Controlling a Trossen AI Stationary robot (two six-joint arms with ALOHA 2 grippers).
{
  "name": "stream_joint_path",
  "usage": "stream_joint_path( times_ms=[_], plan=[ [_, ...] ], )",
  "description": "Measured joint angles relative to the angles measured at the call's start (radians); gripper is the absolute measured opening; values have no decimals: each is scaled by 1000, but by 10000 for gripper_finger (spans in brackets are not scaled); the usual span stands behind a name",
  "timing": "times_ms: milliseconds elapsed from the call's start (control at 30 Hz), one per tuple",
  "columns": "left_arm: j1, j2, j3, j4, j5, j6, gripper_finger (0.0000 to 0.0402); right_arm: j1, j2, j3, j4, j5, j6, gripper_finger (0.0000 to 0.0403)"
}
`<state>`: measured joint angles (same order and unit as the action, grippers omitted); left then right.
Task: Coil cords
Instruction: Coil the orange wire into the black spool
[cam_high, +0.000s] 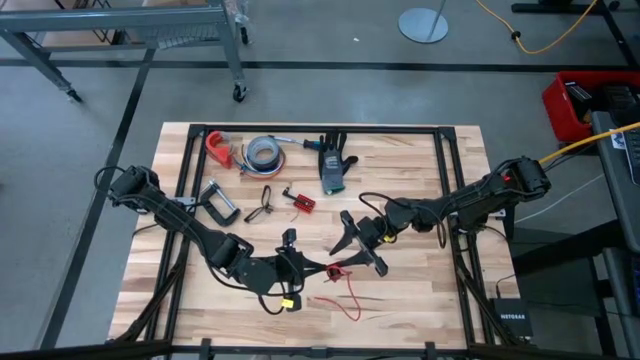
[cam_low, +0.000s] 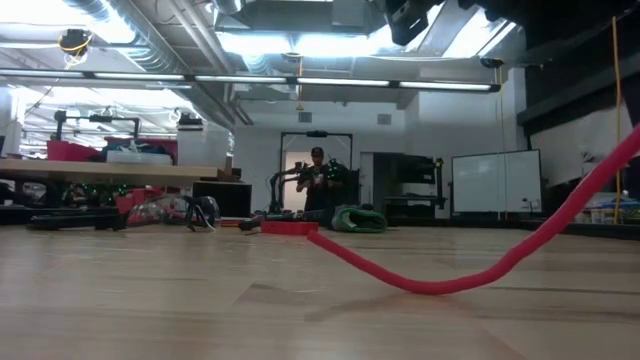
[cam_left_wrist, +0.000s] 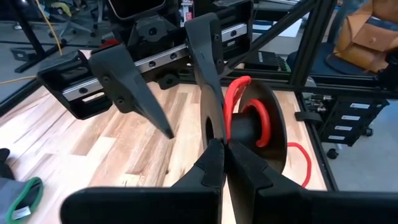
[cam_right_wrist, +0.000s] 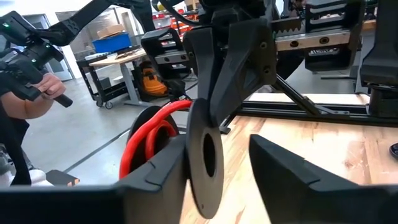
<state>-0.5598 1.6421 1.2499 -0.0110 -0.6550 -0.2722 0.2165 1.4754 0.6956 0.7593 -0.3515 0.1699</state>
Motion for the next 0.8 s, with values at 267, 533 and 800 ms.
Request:
stream_joint_path(
  times_ms=[267,533,800],
  plan=[
    [0,0,0,-3,-3,-1,0,1,0,0,1,-28,-1,52],
    [0,0,0,-3,-1,-17,5,0,0,0,2,-33,-20,23],
    [0,-1,0,3,-39,-22,40,-3,0,0,-4,-31,-20,10]
  ],
)
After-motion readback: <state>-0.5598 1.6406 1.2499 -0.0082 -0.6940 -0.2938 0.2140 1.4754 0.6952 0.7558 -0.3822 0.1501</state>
